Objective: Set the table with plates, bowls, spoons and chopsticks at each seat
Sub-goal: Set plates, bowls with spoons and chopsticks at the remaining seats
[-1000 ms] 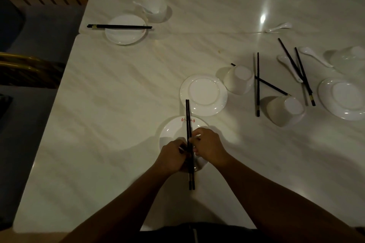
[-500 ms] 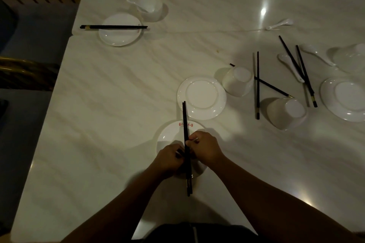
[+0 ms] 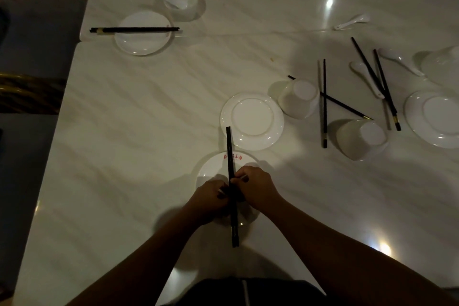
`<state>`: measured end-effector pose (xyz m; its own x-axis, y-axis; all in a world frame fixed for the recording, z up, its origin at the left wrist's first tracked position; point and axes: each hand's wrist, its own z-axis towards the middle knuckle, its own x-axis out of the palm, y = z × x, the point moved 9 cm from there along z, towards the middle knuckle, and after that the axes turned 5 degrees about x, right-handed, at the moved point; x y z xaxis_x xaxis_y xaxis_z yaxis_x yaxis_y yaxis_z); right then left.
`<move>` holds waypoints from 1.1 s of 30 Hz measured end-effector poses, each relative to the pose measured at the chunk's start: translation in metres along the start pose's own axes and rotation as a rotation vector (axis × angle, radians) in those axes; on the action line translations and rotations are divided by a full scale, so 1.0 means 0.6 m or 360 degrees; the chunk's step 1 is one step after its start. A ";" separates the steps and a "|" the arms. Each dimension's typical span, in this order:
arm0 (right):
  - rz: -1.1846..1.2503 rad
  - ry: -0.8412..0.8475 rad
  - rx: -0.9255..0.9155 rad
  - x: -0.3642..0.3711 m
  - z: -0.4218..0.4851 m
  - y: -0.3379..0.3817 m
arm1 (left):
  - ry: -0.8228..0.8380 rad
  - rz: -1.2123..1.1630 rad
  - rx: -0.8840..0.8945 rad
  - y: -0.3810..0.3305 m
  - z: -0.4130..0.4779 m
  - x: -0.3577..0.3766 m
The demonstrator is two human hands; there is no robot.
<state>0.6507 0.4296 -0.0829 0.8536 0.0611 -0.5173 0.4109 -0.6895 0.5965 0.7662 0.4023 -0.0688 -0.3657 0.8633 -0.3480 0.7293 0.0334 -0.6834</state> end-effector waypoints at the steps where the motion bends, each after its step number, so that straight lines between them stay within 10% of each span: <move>1: 0.0003 -0.0007 0.0001 0.000 -0.001 0.000 | 0.0005 0.0003 0.0014 -0.001 -0.001 -0.002; 12: 0.0200 -0.0280 0.0037 -0.104 0.006 0.014 | -0.0371 0.0273 0.0075 -0.027 -0.001 -0.082; 21: -0.0543 -0.0901 -0.0151 -0.340 0.095 0.049 | -0.0786 0.0486 0.0208 -0.065 0.102 -0.205; 33: -0.0738 -0.0517 -0.0034 -0.361 0.196 0.040 | -0.0838 0.0661 -0.0071 -0.041 0.160 -0.218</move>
<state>0.4378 0.3149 -0.0287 0.4414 0.1265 -0.8883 0.7285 -0.6285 0.2725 0.7406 0.2403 -0.0677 -0.2749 0.4483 -0.8506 0.8892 -0.2179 -0.4023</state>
